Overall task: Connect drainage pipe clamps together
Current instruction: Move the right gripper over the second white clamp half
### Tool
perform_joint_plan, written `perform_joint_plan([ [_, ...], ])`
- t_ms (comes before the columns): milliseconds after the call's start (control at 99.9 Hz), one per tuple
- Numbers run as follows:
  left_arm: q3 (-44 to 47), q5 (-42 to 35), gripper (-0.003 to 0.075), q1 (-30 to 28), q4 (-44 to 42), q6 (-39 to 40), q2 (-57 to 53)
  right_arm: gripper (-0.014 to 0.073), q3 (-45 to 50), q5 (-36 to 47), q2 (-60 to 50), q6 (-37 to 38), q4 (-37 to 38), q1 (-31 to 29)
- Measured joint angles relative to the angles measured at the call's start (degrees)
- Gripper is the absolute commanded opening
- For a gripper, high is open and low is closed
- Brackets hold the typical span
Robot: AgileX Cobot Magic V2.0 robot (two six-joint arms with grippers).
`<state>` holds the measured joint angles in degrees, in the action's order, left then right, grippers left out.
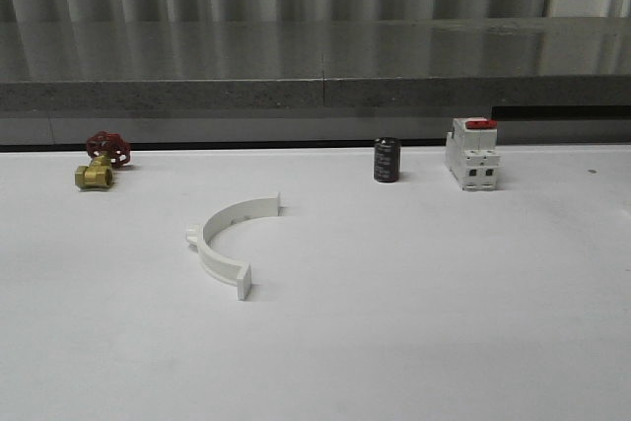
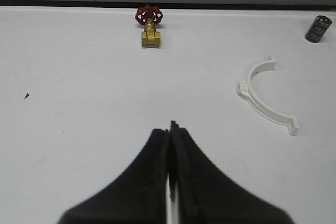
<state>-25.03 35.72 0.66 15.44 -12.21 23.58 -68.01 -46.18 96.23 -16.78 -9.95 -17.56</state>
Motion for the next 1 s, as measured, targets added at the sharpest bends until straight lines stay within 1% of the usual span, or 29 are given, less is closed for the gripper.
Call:
perform_joint_plan([
  [90,0.00,0.00,-0.0021,0.00,0.00,0.00,0.00,0.0529,-0.13,1.13,3.26,-2.83,-0.39,-0.82],
  [240,0.00,0.00,-0.0021,0.00,0.00,0.00,0.00,0.0529,-0.13,4.20,7.70,-5.13,-0.61,-1.17],
  [411,0.00,0.00,-0.0021,0.00,0.00,0.00,0.00,0.0529,-0.34,6.60,10.93,-5.59,-0.97,-1.17],
  [601,0.00,0.00,-0.0021,0.00,0.00,0.00,0.00,0.0529,-0.34,7.15,13.53,-5.62,-1.01,-1.17],
  [671,0.00,0.00,-0.0021,0.00,0.00,0.00,0.00,0.0517,-0.57,7.31,14.05,-5.72,-1.01,-1.17],
  [741,0.00,0.00,-0.0021,0.00,0.00,0.00,0.00,0.0469,-0.79,7.40,14.17,-5.72,-1.01,-1.17],
  [791,0.00,0.00,-0.0021,0.00,0.00,0.00,0.00,0.0409,-0.81,7.54,14.31,-5.72,-1.01,-1.17],
  [831,0.00,0.00,-0.0021,0.00,0.00,0.00,0.00,0.0335,-0.81,7.68,14.31,-5.72,-1.01,-1.17],
  [861,0.00,0.00,-0.0021,0.00,0.00,0.00,0.00,0.0301,-0.91,7.68,14.33,-5.72,-1.01,-1.17],
  [871,0.00,0.00,-0.0021,0.00,0.00,0.00,0.00,0.0265,-1.04,7.68,14.44,-5.72,-1.01,-1.17],
  [901,0.00,0.00,-0.0021,0.00,0.00,0.00,0.00,0.0229,-1.15,7.68,14.55,-5.72,-1.01,-1.17],
  [981,0.00,0.00,-0.0021,0.00,0.00,0.00,0.00,0.0092,-1.86,6.58,14.90,-5.72,-1.01,-1.17],
  [1001,0.00,0.00,-0.0021,0.00,0.00,0.00,0.00,0.0074,-2.09,6.26,14.91,-5.72,-1.01,-1.17],
])
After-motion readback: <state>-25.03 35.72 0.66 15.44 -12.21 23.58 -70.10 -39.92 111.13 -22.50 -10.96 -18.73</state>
